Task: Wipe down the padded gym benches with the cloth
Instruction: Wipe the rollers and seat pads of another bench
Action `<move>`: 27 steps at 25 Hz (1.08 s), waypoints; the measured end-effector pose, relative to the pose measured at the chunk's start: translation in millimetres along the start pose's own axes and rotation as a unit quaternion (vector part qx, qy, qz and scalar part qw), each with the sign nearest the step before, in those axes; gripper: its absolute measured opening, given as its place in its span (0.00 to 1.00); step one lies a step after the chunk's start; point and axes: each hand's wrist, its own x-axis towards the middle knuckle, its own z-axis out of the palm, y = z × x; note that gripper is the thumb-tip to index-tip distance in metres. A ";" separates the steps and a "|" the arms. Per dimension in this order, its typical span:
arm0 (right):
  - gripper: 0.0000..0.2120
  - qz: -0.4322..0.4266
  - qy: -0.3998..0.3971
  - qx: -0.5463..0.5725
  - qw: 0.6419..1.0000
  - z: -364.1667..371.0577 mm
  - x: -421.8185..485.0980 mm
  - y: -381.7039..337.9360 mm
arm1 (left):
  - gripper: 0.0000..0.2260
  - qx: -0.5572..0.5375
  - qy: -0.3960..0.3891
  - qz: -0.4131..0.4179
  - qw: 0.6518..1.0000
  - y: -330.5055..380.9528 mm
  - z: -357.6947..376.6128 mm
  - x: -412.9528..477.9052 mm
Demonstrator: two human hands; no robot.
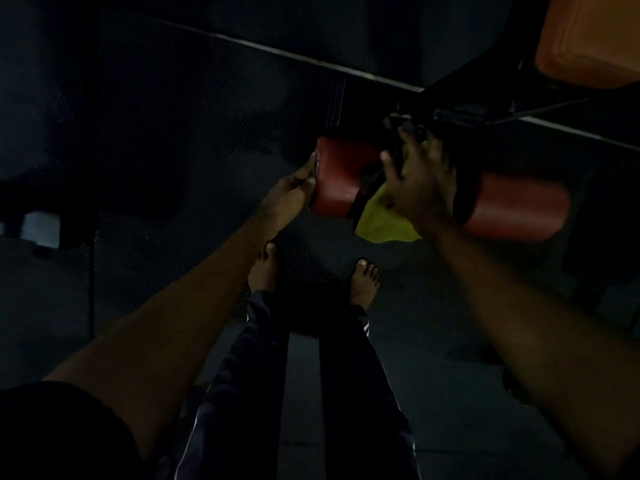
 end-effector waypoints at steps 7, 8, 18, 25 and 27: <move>0.24 -0.054 -0.001 0.026 0.998 32.8 -2.1 -99.4 | 0.24 -0.041 -0.008 -0.027 0.999 -3.7 2.9 0.7; 0.22 -0.082 0.001 0.030 0.996 30.2 3.3 -96.2 | 0.24 -0.041 -0.009 -0.031 0.999 -1.8 1.7 -0.1; 0.23 0.057 0.069 0.007 0.996 18.3 -15.5 0.0 | 0.26 -0.011 0.007 0.044 0.999 -14.5 0.9 -5.2; 0.22 -0.096 0.068 0.023 0.993 23.3 -25.2 -17.4 | 0.23 0.049 0.045 0.126 0.990 -16.0 19.2 -2.5; 0.25 -0.030 0.086 0.052 0.994 19.2 -30.9 9.2 | 0.23 0.048 0.051 0.115 0.991 -12.4 23.1 -3.5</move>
